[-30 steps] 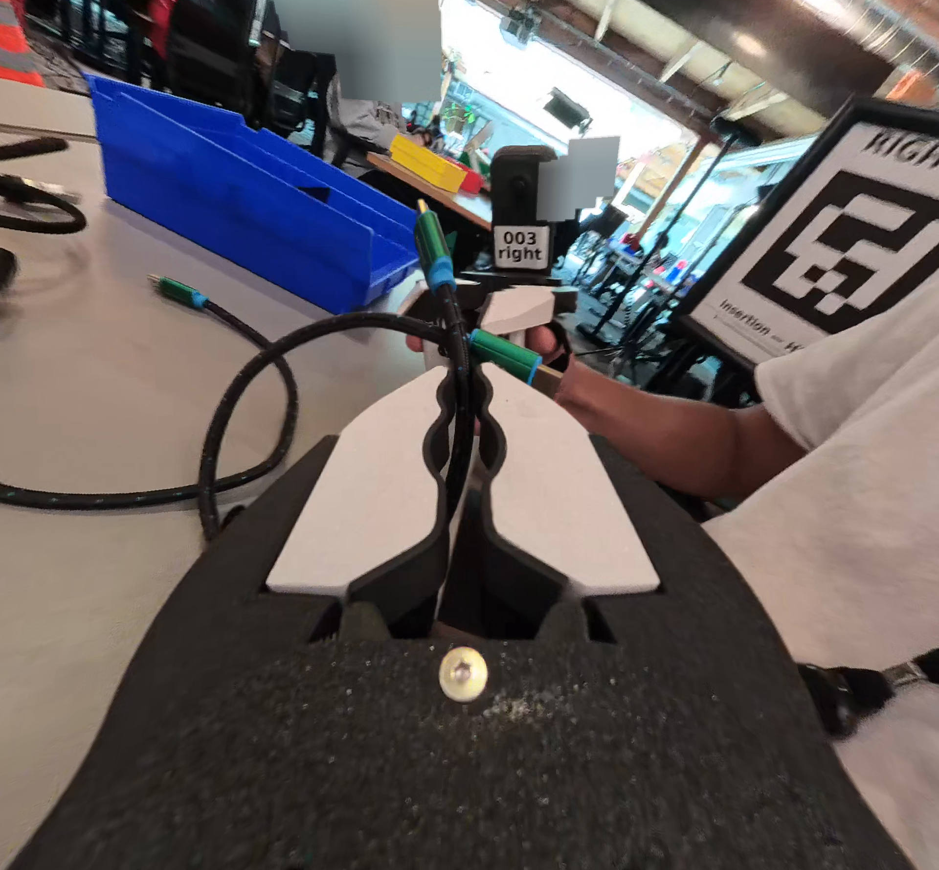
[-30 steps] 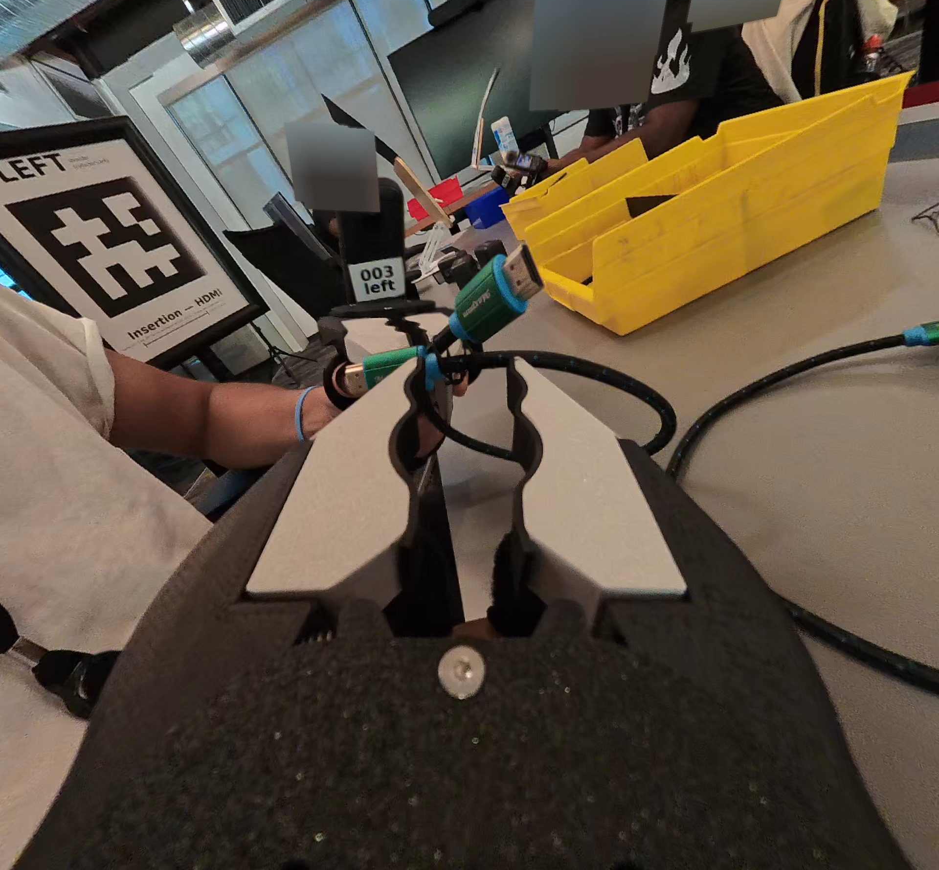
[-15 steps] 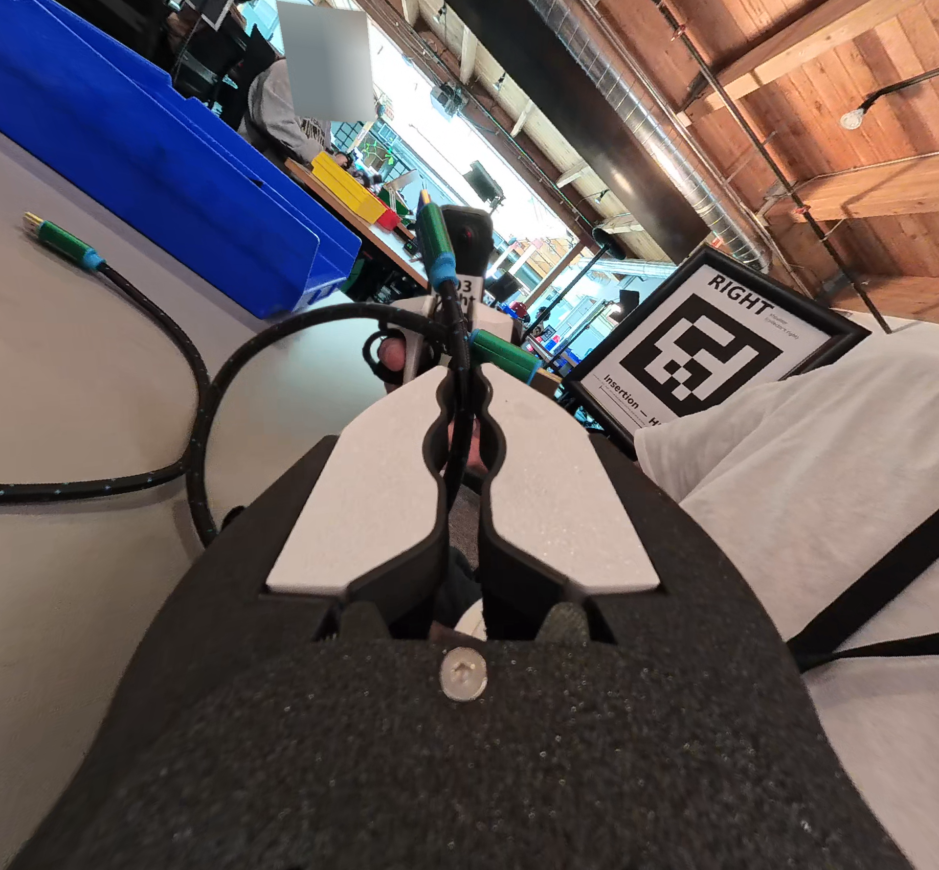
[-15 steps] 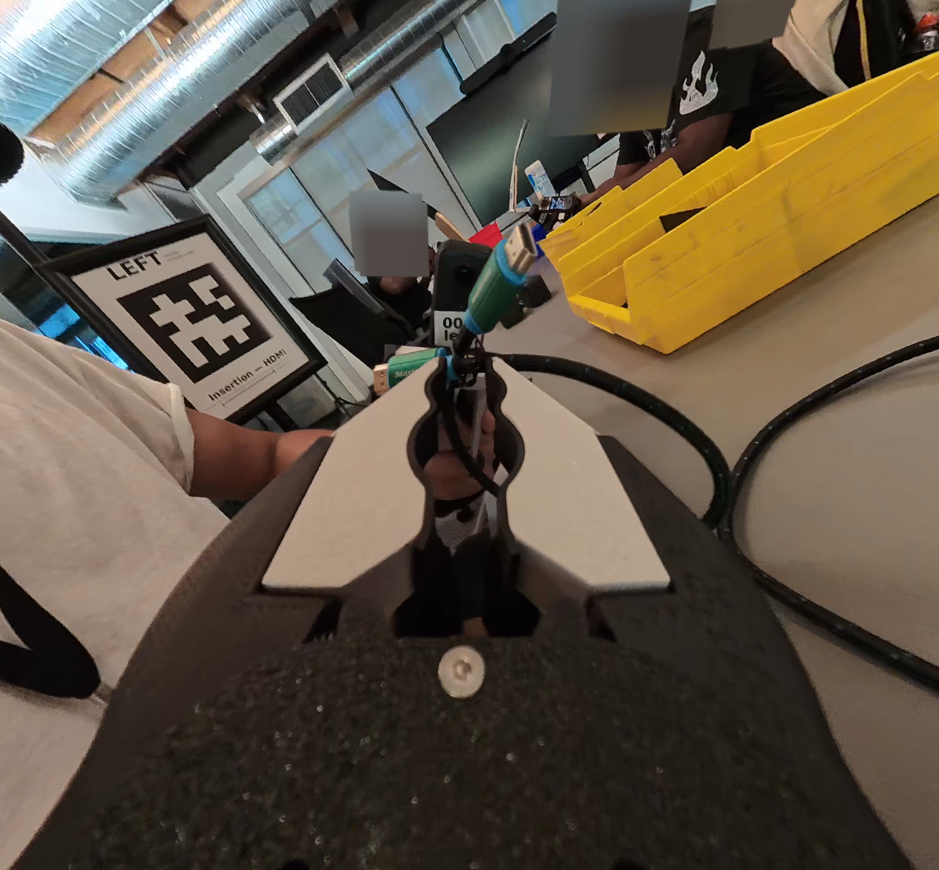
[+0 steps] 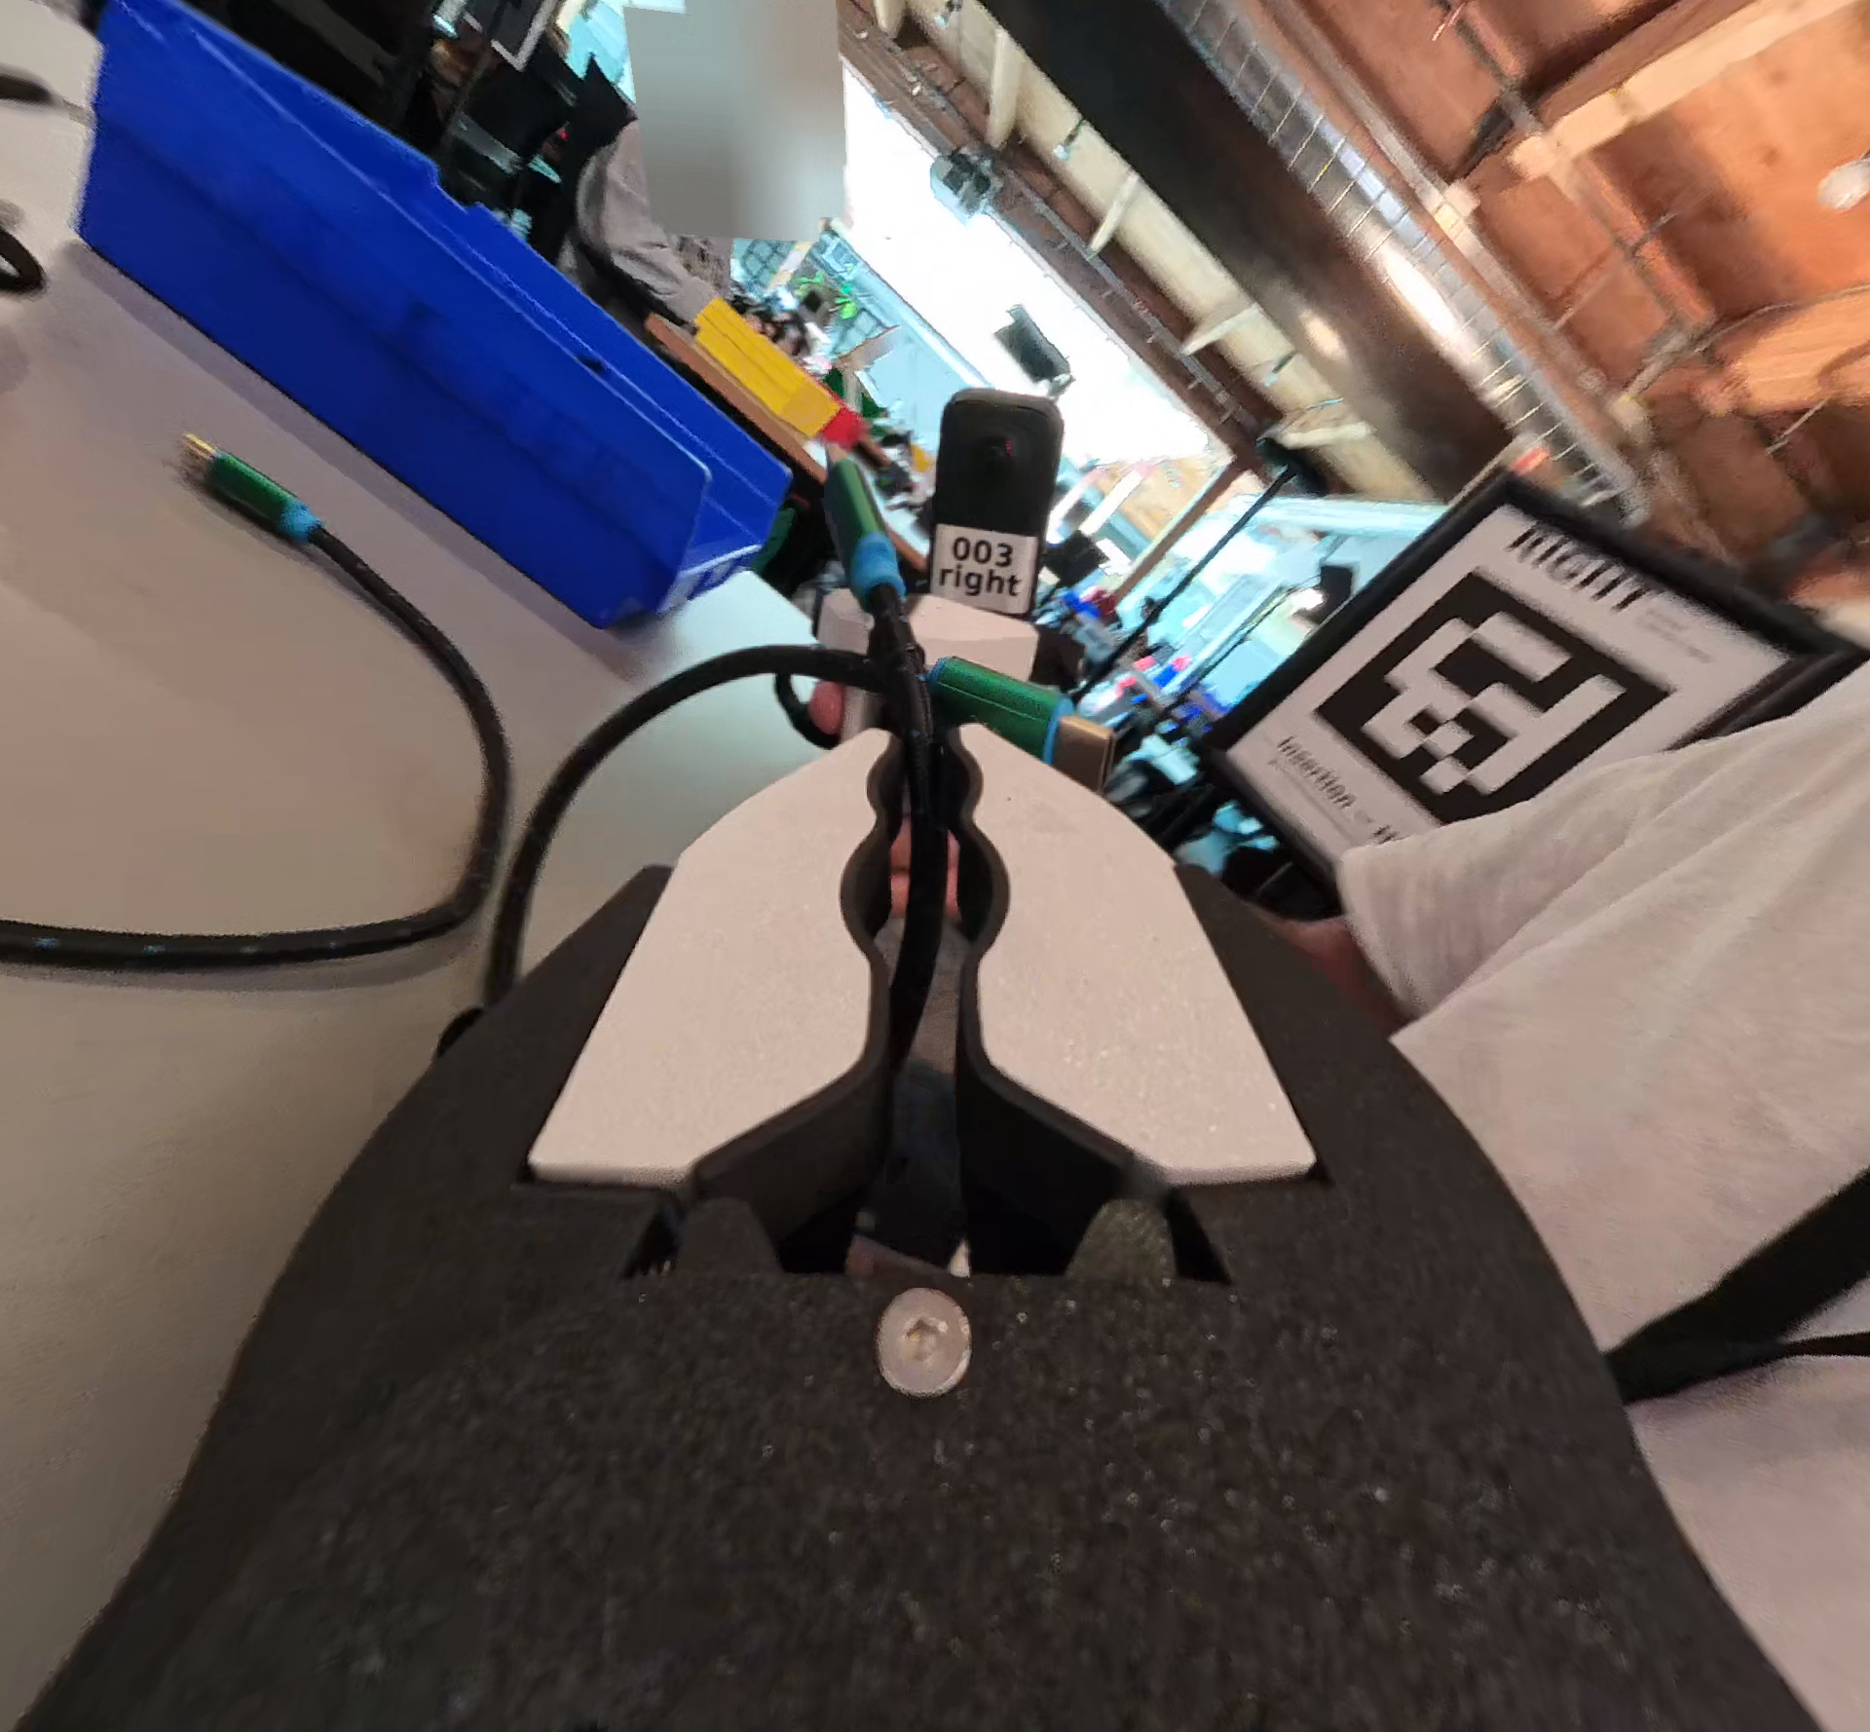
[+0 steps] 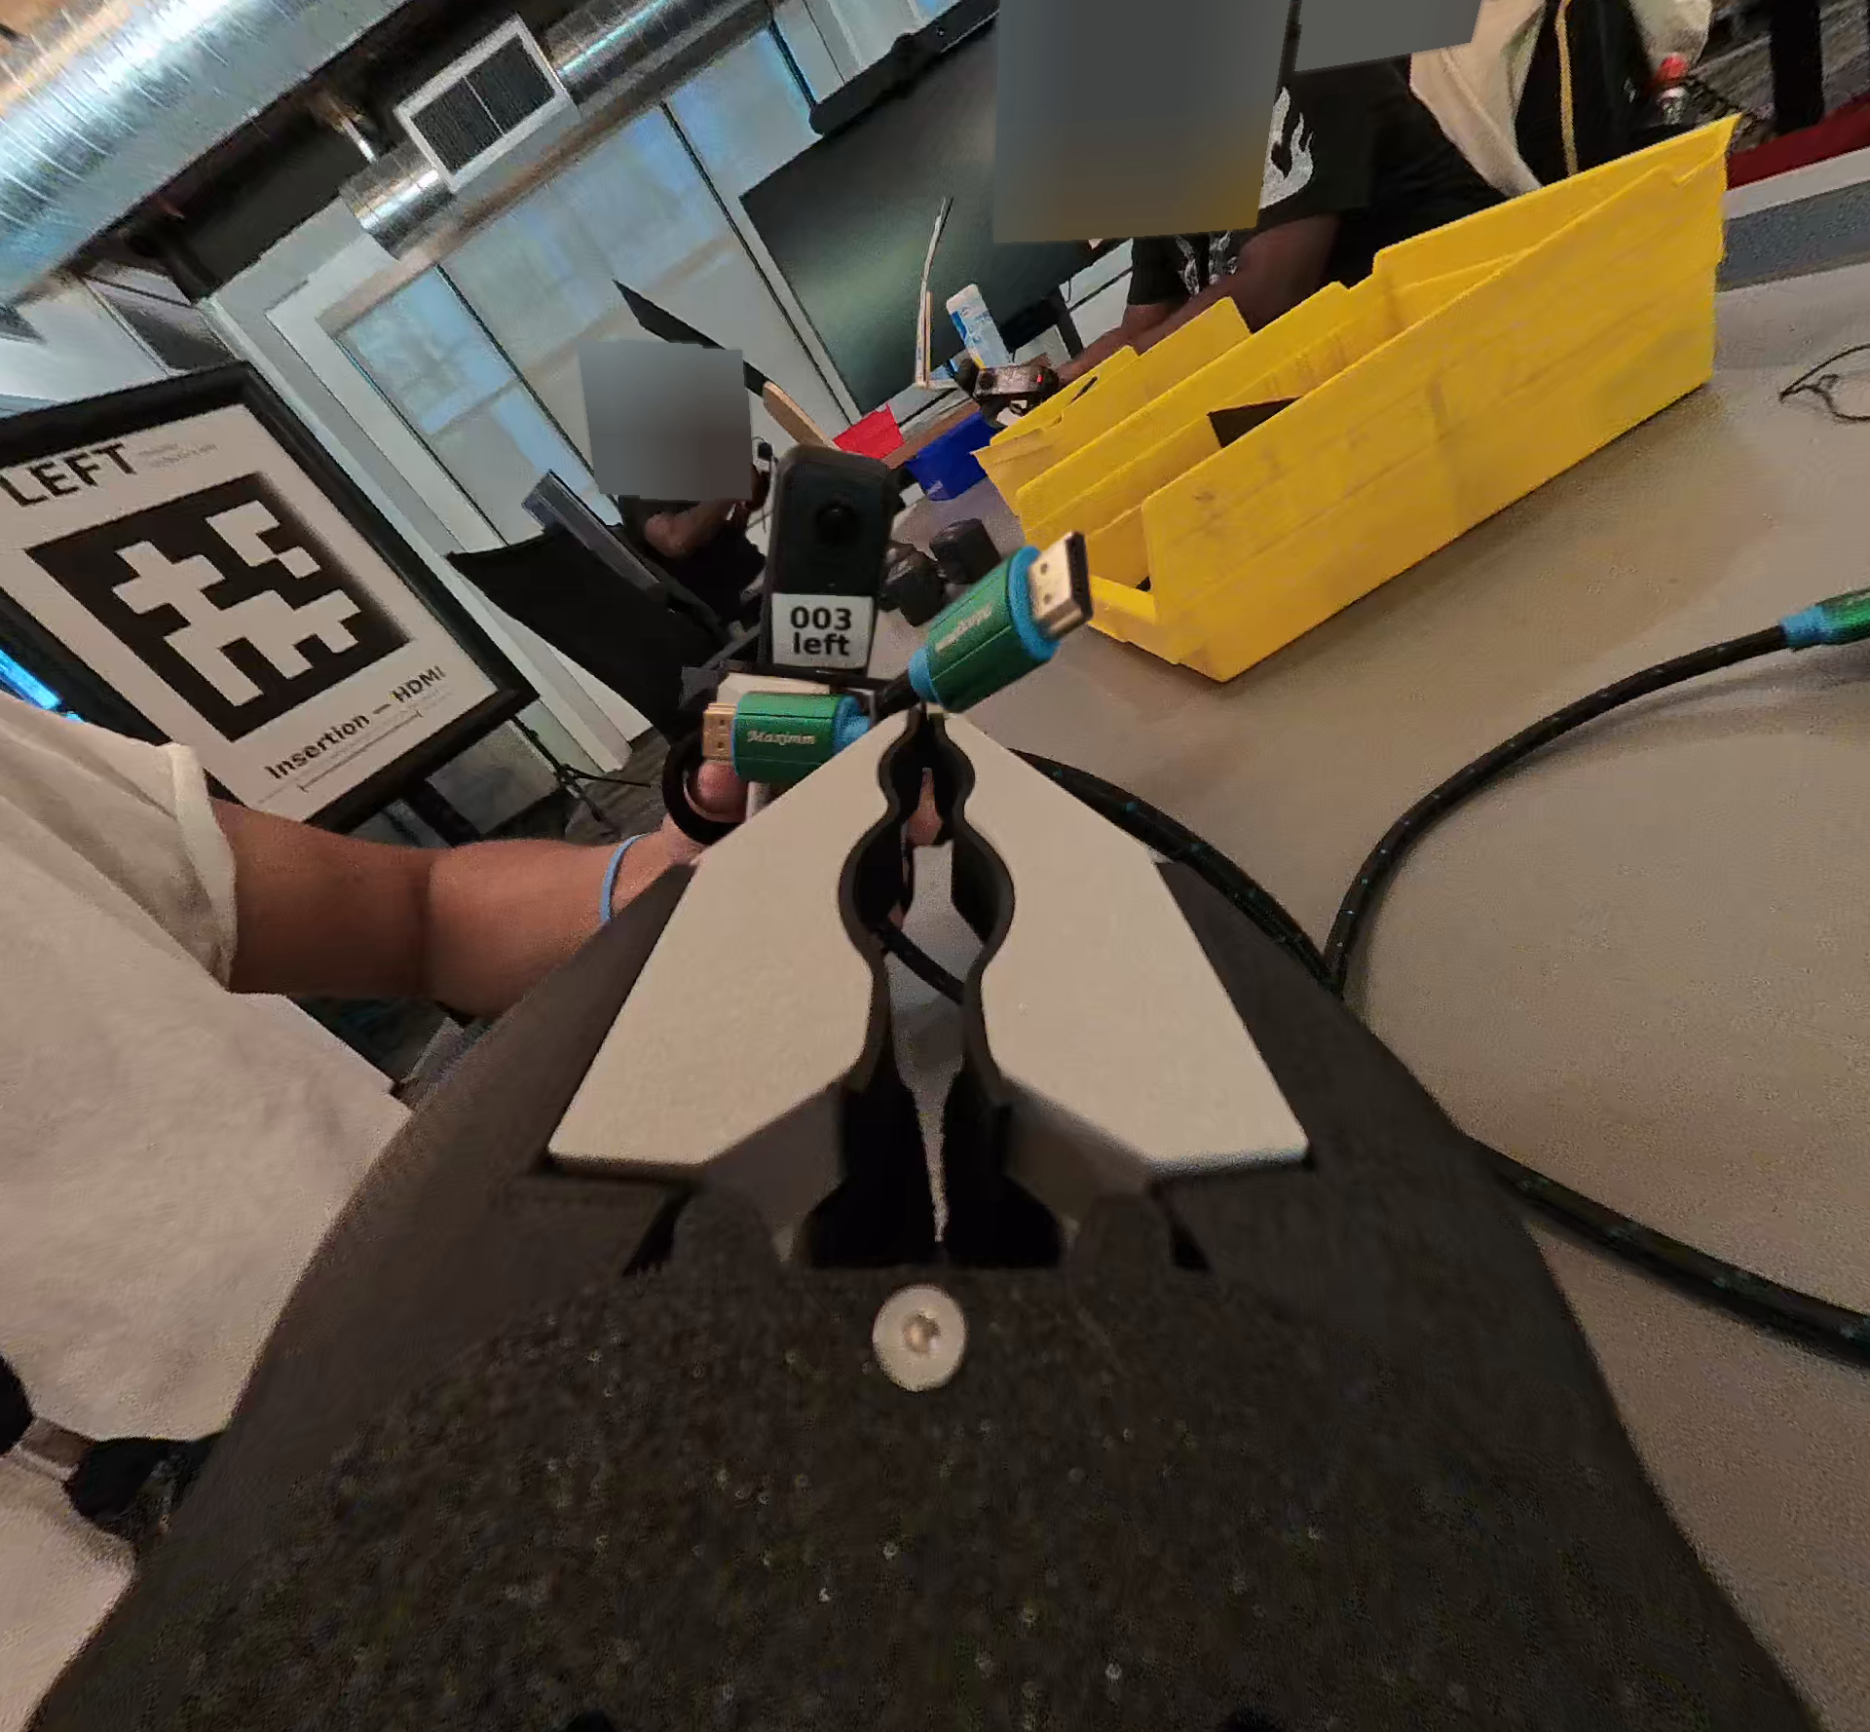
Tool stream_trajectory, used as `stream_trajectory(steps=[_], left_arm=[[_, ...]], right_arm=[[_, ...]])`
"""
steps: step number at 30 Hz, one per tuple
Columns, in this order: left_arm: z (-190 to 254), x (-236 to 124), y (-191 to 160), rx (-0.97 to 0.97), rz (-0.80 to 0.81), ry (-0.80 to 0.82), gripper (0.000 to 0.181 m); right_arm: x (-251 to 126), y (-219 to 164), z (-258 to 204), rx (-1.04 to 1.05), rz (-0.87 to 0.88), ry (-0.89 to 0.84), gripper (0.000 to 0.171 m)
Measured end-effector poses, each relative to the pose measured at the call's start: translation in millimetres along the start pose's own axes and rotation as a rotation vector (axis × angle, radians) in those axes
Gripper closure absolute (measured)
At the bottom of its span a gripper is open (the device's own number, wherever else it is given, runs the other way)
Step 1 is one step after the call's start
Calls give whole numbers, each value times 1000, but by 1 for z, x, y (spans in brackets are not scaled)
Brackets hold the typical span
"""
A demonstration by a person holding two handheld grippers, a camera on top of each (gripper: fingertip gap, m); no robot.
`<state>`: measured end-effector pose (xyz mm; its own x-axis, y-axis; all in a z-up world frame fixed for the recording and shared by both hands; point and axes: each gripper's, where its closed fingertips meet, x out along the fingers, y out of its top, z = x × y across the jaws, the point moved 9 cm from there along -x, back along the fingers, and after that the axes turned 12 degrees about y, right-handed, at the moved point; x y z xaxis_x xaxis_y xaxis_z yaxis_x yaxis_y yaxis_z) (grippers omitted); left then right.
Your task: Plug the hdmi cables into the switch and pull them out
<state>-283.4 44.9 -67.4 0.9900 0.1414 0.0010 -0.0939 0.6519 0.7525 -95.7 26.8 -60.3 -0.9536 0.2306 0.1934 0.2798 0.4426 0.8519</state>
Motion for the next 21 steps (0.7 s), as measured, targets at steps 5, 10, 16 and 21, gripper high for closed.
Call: stream_trajectory(steps=[5,10,16,21], left_arm=[[4,-6,-3,615,-111,359,136],[23,0,-5,805,-45,454,130],[29,-14,8,831,44,527,146],[27,-24,8,813,25,569,161]], right_arm=[[-10,5,7,35,36,-83,171],[8,17,13,13,-46,-168,171],[46,26,2,-97,-322,-218,171],[61,31,-6,-193,-476,-264,171]])
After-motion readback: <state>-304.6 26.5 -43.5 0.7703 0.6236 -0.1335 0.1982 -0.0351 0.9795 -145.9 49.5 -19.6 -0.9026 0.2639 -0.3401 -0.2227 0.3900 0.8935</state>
